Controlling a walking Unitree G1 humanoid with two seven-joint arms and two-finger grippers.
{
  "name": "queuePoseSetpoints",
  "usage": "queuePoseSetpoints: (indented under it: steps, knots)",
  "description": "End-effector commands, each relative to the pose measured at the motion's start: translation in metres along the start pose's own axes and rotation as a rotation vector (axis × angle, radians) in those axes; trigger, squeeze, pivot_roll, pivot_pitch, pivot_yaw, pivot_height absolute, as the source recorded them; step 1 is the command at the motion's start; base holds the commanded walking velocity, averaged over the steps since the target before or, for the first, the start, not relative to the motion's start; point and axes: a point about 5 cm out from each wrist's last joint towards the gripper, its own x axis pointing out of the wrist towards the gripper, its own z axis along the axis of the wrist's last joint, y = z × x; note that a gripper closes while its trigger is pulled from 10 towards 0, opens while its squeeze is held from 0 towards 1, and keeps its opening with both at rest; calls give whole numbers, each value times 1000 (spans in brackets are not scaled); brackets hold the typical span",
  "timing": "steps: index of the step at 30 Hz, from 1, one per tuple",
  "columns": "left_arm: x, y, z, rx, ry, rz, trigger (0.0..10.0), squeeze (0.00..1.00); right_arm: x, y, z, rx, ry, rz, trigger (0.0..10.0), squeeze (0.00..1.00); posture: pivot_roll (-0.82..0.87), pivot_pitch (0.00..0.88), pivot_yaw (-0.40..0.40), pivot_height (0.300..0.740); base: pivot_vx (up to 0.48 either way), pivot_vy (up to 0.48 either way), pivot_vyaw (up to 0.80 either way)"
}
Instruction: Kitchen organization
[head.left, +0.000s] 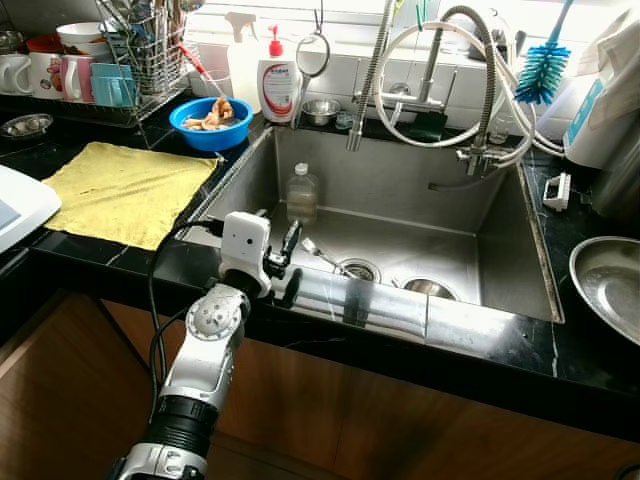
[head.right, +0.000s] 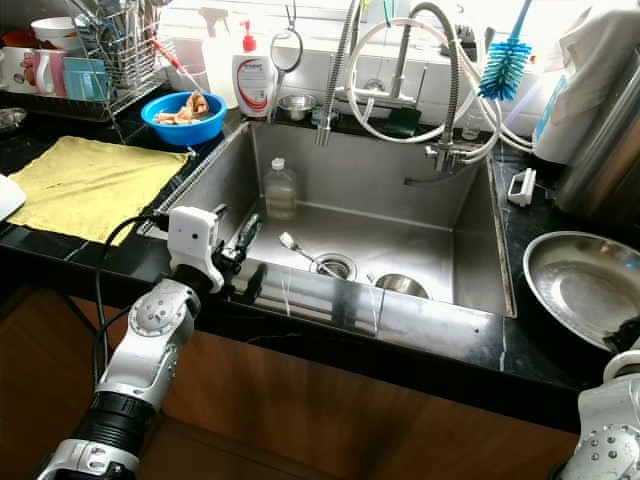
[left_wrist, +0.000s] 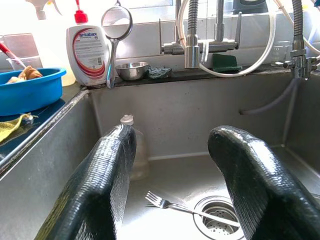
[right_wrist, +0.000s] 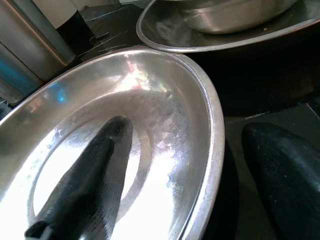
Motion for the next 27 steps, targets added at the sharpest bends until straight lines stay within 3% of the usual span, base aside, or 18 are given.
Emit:
queuePoseSetpoints:
  steps: [1,16,27]
  knots:
    - [-1,1,4,5,-12,-2,10000,0,1,-1,-3,12,21,-8,0,0,8,0,-33,740,0,0,0]
    - [-1,-1,3,15,-12,-13,10000,0,3,2,-3,18,35,6,0,0,10,0,-35,740,0,0,0]
    - [-1,-2,3,13,-12,-11,10000,0,-1,23,-8,-7,57,152,0,0,9,0,-38,740,0,0,0]
